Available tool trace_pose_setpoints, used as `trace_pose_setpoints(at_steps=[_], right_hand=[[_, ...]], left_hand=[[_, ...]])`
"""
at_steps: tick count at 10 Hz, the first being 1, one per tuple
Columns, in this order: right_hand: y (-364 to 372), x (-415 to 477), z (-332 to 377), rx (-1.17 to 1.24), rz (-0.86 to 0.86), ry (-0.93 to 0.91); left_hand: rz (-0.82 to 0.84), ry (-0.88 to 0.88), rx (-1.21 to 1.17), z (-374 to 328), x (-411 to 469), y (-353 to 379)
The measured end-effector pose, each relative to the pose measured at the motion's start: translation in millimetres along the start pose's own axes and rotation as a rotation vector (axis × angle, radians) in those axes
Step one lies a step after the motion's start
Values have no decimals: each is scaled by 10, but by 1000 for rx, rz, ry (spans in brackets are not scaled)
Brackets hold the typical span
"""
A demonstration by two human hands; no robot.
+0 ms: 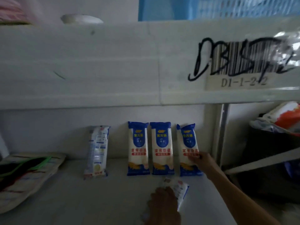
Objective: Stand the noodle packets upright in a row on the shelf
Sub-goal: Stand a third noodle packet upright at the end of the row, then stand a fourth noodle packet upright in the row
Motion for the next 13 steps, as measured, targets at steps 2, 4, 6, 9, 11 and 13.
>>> trace_pose_setpoints(at_steps=[2,4,6,9,11,13], right_hand=[[76,-526,343,47,55,8],[137,-672,355,19,-33,24],[177,-938,266,-264,-170,-50],[284,-896,-41,-341,-141,-175],[549,-849,158,-155,-244,-47],[737,-674,268,-146,-298,14]], left_hand=[[-20,26,50,-37,-31,-18],[464,71,28,-122,-244,-531],[332,116,-280,-8,-282,-888],[361,95,-482,3,-420,-1038],[346,98,-253,-105,-397,-833],[391,37,-226,-166,-352,-693]])
Point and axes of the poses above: each hand's wrist, its own x-axis towards the middle knuckle, its own y-axis out of the palm, z = x × y, the point moved 1 cm from there along x, towards the middle knuckle, and after that the axes turned 15 degrees about y, right-handed, at the moved point
